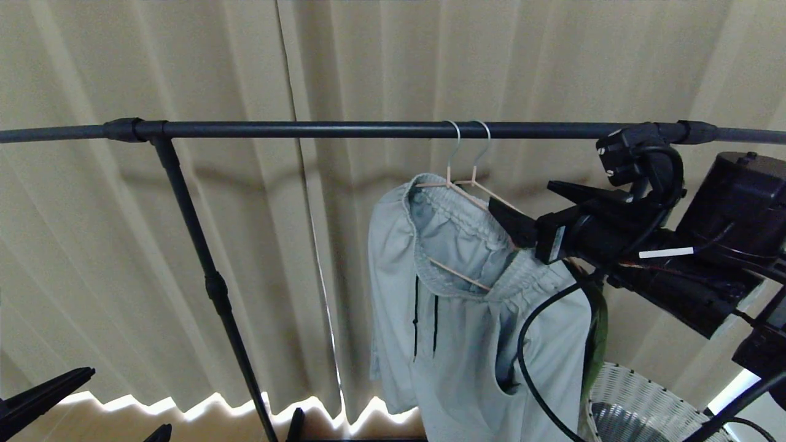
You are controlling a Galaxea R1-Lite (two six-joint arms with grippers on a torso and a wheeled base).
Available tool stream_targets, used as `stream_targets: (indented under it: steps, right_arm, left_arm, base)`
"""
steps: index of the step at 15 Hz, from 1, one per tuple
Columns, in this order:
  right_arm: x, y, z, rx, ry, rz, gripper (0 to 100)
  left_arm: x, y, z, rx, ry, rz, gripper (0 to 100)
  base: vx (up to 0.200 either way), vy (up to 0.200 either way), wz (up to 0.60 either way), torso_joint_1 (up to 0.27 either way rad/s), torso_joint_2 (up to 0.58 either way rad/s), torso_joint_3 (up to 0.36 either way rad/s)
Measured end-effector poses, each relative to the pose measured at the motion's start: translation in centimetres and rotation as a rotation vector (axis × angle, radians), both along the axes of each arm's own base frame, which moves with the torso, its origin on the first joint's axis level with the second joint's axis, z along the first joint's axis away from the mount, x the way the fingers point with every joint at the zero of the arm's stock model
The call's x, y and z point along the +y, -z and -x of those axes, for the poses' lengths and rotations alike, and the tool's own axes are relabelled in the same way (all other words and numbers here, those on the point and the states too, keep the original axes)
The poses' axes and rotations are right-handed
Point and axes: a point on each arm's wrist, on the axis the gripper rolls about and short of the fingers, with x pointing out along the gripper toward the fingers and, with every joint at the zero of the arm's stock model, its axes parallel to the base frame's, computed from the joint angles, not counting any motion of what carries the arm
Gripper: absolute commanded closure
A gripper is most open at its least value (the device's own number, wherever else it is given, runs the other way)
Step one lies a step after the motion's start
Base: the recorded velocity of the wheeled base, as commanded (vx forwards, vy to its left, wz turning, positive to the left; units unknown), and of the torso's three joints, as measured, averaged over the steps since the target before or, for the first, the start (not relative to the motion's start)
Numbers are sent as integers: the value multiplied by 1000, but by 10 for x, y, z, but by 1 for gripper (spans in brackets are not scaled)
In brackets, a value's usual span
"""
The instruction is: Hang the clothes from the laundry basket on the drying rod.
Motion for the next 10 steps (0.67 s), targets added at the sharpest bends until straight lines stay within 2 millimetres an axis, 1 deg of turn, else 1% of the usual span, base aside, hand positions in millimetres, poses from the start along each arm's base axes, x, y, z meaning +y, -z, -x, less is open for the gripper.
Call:
stream_targets:
  steps: [2,5,8,10]
  right_arm:
    - [-4,-1,6,-5,-10,-14,0]
    - [-9,-8,13,-15,-5,-57,0]
    - [-29,-14,27,-30,38,-66,0]
    - [-46,-14,39,-30,77,-62,0]
  left_arm:
    - [0,0,0,0,-1,0,0]
    - [0,0,0,0,-2,2,0]
    - [1,-1,2,-18,-7,9,0]
    - [4,-1,8,-48,-15,21,0]
  base:
    - [0,0,0,0,0,0]
    - [0,0,0,0,0,0]
    - [0,0,0,0,0,0]
    - [0,0,0,0,0,0]
